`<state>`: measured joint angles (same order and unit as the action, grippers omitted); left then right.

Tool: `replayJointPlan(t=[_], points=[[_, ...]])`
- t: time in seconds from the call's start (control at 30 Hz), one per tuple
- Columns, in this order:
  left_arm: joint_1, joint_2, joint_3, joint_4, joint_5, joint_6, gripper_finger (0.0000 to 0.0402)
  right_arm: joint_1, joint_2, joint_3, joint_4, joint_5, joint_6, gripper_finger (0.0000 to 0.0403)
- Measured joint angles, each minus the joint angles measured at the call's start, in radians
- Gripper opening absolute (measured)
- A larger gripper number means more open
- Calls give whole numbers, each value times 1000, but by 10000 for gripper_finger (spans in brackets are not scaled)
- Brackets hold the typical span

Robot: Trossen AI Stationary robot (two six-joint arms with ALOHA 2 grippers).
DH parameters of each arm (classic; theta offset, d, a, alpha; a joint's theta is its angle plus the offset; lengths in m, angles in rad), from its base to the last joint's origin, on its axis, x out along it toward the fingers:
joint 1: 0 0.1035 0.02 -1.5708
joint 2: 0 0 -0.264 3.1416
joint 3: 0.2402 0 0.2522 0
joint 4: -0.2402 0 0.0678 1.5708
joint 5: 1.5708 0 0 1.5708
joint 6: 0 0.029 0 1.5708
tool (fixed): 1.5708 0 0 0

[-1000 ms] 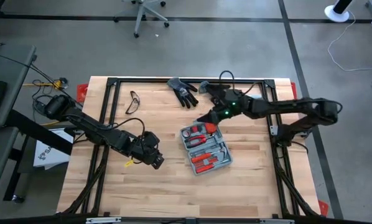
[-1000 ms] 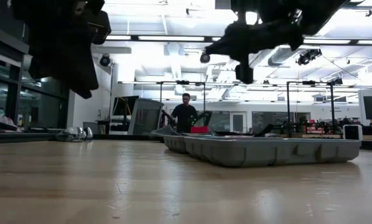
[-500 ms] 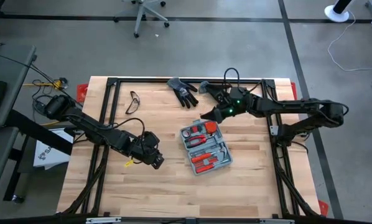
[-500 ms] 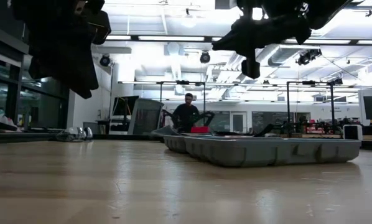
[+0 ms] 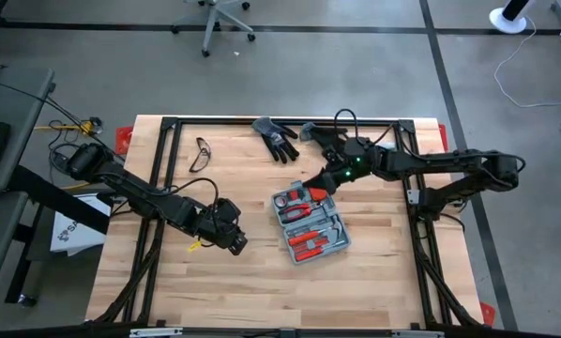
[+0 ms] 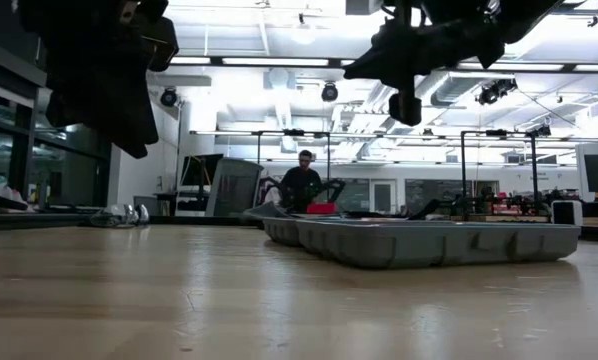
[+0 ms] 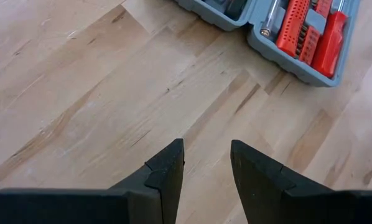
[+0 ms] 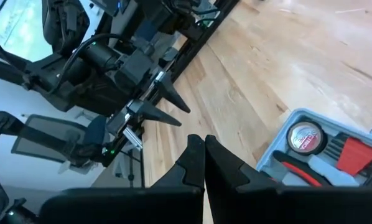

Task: Prefit tool cases
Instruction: Put the orange measuring tool into the gray tool box

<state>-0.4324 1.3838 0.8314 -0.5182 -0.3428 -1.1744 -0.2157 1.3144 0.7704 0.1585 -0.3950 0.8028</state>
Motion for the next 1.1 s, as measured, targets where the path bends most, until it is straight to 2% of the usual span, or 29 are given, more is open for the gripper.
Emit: replayJointPlan(t=[1.1], points=[[0, 0, 0, 0, 0, 0, 126, -22, 0, 0, -14, -7, -18, 0]])
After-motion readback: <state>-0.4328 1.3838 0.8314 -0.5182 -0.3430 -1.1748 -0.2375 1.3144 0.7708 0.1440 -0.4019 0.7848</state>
